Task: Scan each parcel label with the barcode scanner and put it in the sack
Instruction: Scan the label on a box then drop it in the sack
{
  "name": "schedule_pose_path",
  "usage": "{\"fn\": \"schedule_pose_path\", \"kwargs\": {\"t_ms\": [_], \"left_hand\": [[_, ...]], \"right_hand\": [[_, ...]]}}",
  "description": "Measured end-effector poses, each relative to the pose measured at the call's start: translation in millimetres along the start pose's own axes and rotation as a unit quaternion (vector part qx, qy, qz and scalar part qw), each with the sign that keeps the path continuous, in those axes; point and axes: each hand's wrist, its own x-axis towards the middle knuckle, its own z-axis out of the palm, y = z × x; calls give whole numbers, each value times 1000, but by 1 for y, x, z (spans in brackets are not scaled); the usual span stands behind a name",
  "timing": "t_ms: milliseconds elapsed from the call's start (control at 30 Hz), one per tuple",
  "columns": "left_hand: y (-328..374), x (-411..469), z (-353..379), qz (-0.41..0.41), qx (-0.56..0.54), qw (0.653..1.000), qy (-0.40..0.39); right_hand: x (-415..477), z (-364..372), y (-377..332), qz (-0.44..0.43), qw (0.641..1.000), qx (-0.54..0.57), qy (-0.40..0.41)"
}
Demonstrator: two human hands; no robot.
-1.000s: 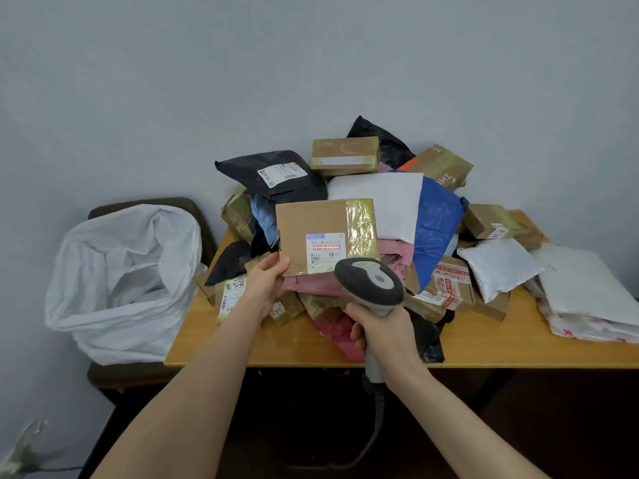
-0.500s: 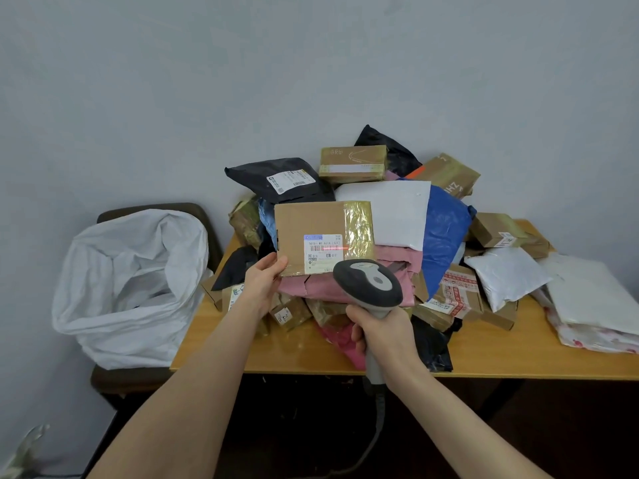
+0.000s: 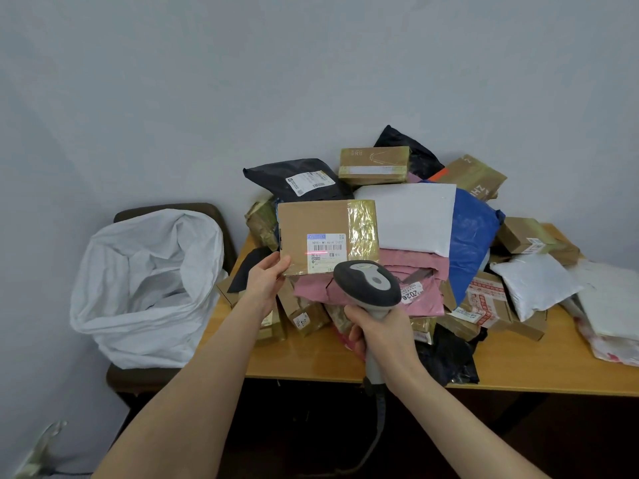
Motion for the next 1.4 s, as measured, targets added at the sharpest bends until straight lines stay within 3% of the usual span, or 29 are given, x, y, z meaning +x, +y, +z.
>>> {"fn": "schedule_pose_path", "kwargs": {"t_ms": [500, 967, 1400], "left_hand": [[7, 17, -46, -13, -19, 1000, -8], [19, 37, -94, -15, -30, 999, 0], [58, 105, -228, 0, -46, 982, 183]], "right_hand": [[5, 46, -2, -14, 1000, -25, -8], [18, 107, -10, 19, 999, 17, -38], [130, 290, -38, 70, 986, 53, -140]]}}
